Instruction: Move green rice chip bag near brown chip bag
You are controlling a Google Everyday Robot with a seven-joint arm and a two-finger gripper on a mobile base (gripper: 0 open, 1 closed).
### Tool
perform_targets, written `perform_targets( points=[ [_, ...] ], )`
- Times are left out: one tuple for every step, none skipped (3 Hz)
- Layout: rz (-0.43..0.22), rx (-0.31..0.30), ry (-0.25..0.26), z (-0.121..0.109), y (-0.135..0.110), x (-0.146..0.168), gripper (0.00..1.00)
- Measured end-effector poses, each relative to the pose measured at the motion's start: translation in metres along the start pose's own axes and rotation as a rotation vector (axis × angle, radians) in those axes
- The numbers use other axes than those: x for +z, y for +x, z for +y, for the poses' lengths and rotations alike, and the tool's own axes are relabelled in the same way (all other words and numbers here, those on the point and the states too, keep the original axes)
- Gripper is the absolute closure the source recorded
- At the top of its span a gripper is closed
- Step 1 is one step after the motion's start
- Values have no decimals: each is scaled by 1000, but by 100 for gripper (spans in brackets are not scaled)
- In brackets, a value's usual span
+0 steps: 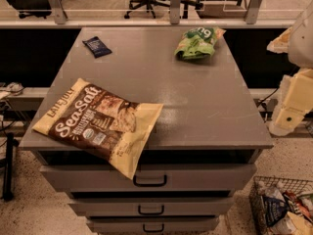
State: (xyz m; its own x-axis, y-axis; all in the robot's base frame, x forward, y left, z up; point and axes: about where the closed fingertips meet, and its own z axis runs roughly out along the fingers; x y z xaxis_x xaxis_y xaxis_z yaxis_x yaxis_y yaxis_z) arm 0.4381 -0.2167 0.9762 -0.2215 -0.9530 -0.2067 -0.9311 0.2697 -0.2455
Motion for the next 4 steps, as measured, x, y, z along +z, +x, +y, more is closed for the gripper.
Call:
perform_targets(
  points=[
    [0,0,0,0,0,0,0],
    [-41,32,25,-15,-5,14,0],
    [-128,54,91,-62,-20,34,0],
    [-207,94,183,-126,-36,56,0]
  ],
)
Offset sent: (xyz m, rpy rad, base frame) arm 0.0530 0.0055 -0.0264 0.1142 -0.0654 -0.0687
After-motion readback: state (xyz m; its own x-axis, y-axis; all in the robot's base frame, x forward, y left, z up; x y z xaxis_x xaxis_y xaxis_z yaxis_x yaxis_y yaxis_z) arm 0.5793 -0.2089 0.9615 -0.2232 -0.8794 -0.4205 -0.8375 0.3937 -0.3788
